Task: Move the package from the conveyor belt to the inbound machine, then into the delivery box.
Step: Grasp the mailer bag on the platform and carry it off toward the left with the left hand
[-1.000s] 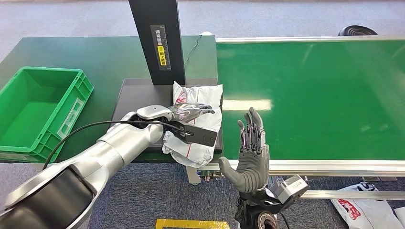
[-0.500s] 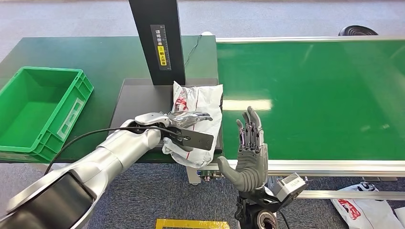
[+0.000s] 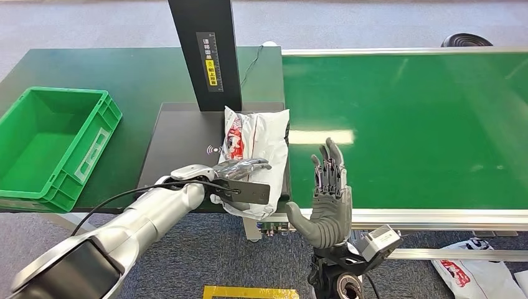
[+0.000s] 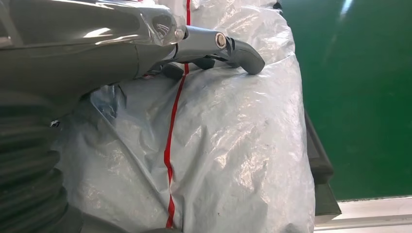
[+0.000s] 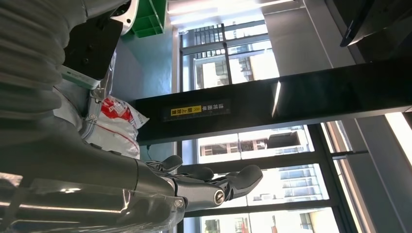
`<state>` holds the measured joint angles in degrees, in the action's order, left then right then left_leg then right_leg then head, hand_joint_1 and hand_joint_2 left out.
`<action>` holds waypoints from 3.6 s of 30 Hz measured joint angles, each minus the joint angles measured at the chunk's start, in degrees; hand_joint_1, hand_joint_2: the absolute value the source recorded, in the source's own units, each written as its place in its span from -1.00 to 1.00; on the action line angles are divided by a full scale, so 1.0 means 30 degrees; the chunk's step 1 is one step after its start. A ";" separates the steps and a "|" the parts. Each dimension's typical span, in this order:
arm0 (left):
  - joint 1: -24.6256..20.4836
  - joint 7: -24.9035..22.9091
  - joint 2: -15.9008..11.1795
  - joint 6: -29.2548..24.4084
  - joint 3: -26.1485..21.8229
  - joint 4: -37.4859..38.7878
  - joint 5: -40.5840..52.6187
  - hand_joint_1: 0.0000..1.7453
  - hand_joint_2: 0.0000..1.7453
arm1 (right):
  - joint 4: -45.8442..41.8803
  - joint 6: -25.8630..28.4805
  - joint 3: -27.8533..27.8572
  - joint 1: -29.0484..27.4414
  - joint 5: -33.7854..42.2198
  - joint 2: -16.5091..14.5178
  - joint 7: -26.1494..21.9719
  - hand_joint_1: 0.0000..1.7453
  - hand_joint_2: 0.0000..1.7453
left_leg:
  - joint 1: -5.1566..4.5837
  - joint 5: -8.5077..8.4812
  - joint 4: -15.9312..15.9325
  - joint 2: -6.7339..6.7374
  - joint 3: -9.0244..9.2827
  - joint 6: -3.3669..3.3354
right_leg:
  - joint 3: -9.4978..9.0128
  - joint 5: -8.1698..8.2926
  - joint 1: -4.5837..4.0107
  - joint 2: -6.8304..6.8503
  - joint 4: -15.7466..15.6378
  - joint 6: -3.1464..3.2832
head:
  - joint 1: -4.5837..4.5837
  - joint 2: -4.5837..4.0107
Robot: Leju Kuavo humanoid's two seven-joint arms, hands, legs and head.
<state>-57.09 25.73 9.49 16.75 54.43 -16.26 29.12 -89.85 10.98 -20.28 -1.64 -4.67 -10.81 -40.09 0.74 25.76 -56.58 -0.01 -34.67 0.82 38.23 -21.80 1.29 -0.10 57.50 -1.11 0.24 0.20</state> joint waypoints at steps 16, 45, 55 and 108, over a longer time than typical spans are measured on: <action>0.0917 -0.0344 -0.0459 -0.0915 -0.0636 0.0022 -0.0191 -1.00 1.00 | 0.0000 0.0313 0.0170 -0.0014 -0.0098 -0.0004 0.0000 -1.00 1.00 | 0.0001 0.0001 0.0002 0.0005 0.0006 0.0000 | -0.0004 -0.0001 0.0000 -0.0003 0.0000 0.0001 | 0.0000 0.0000; 0.1231 -0.0818 -0.0891 -0.0805 -0.1279 0.0015 0.0568 1.00 1.00 | 0.0000 0.0535 0.0525 -0.0111 -0.0135 -0.0004 0.0000 -1.00 1.00 | 0.0002 0.0030 0.0012 0.0001 0.0175 0.0007 | -0.0200 -0.0019 0.0000 -0.0002 -0.0002 0.0001 | 0.0000 0.0000; 0.1294 -0.0832 -0.0891 -0.1084 -0.1441 0.0015 0.0612 1.00 1.00 | -0.0035 0.0658 0.0552 -0.0139 -0.0146 -0.0004 0.0000 -1.00 1.00 | 0.0002 0.0029 0.0012 0.0001 0.0188 0.0007 | -0.0209 -0.0019 0.0000 -0.0003 -0.0002 0.0001 | 0.0000 0.0000; 0.1377 -0.0816 -0.0896 -0.1202 -0.1575 0.0015 0.0594 1.00 1.00 | -0.0073 0.0676 0.0559 -0.0237 -0.0173 0.0004 0.0000 -1.00 1.00 | 0.0002 0.0029 0.0012 0.0000 0.0203 0.0007 | -0.0224 -0.0019 0.0000 -0.0002 -0.0002 0.0001 | 0.0000 0.0000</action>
<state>-52.96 23.28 6.80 13.15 49.70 -16.22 30.90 -90.07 13.01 -18.60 -2.35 -5.19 -10.80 -40.09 0.75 25.85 -56.54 -0.01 -34.06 0.84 37.56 -21.86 1.29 -0.11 57.49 -1.10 0.24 0.20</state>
